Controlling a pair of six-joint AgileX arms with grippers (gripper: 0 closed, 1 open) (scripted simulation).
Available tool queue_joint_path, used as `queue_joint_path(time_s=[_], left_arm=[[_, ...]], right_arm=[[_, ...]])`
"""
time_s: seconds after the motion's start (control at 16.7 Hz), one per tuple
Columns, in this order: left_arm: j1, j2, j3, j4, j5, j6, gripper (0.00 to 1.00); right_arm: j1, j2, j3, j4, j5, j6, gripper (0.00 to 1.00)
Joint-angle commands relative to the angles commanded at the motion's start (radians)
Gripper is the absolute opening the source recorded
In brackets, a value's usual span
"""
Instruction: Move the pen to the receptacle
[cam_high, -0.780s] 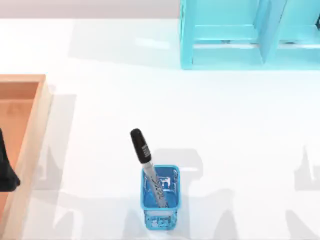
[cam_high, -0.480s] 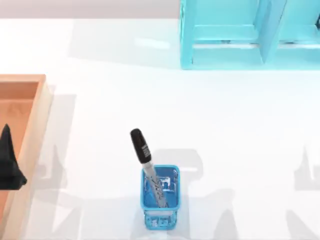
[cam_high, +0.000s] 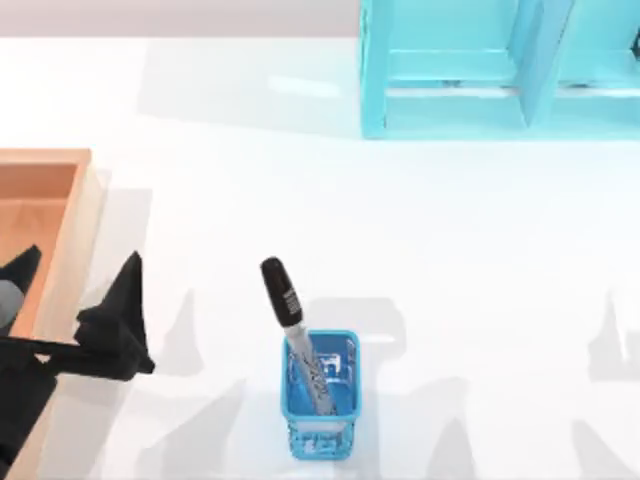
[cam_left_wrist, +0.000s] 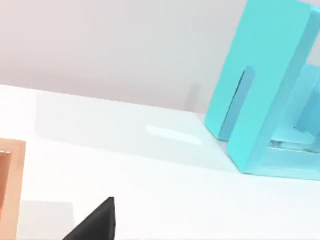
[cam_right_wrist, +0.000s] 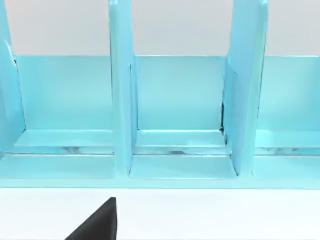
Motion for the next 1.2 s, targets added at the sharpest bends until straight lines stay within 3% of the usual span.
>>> queue_joint_path(time_s=[0.3,0.66,1.02,1.08,1.2], left_arm=[[-0.272,0.412,-0.037,0.434,-0.06,-0.18,1.0],[-0.512,0.801,-0.103,0.756,-0.096,-0.317,1.0],[-0.563,0.869,-0.12,0.819,-0.104,-0.343,1.0],[-0.539,0.911,0.006,0.815,-0.103,-0.342,1.0],[-0.541,0.922,0.002,0.809,-0.099,-0.341,1.0]], right_arm=[[0.0,0.0,0.0,0.0,0.0,0.0,1.0],[0.0,0.0,0.0,0.0,0.0,0.0,1.0],[0.0,0.0,0.0,0.0,0.0,0.0,1.0],[0.0,0.0,0.0,0.0,0.0,0.0,1.0],[0.0,0.0,0.0,0.0,0.0,0.0,1.0]])
